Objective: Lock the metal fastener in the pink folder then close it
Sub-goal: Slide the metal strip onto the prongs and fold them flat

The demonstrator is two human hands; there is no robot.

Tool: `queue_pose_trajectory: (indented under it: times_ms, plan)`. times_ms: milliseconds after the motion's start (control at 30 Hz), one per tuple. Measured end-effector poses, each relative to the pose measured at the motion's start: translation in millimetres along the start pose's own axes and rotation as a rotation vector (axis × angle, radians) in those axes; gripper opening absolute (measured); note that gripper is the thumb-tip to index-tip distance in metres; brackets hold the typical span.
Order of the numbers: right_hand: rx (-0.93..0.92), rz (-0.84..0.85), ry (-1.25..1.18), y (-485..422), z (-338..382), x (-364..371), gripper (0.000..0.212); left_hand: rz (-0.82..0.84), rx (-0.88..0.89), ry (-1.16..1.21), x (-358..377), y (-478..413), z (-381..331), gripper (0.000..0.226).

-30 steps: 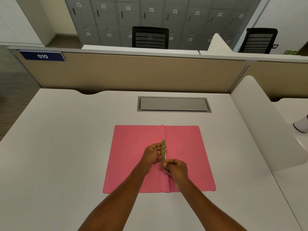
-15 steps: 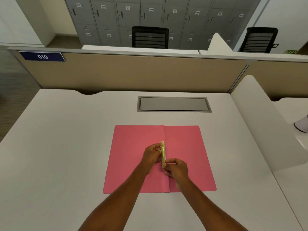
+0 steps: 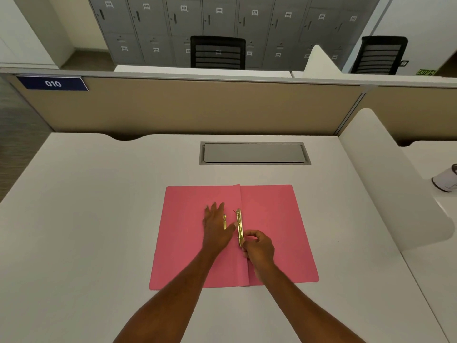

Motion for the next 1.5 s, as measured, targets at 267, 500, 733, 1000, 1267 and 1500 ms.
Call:
queue_pose_trajectory:
  times_ms: [267,500,733,1000,1267,1500]
  plan:
    - [0.018,-0.016,-0.020,-8,-1,-5,0.023,0.067,0.045,-0.127,7,-3,4,0.084]
    - [0.026,-0.018,0.013,-13,0,-6,0.024,0.081,0.062,-0.221,11,-5,6,0.091]
    - [0.011,0.008,0.049,-20,0,-7,0.018,0.092,0.061,-0.245,15,-6,10,0.097]
    - [-0.034,0.006,0.100,-21,4,-3,0.017,0.089,0.038,-0.203,13,-7,10,0.102]
    - [-0.196,0.071,0.461,-9,13,6,0.009,0.097,-0.012,-0.167,11,-8,12,0.110]
    - [-0.326,0.032,0.696,4,12,8,0.015,0.104,-0.006,-0.169,10,-8,12,0.109]
Point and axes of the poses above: each hand's wrist, its own y-axis away from the middle knuckle, its own x-axis out of the palm, z = x × y, the point moved 5 cm from there along -y, towards the middle knuckle, and after that the axes turned 1 degree about -x, right-handed, at the moved point
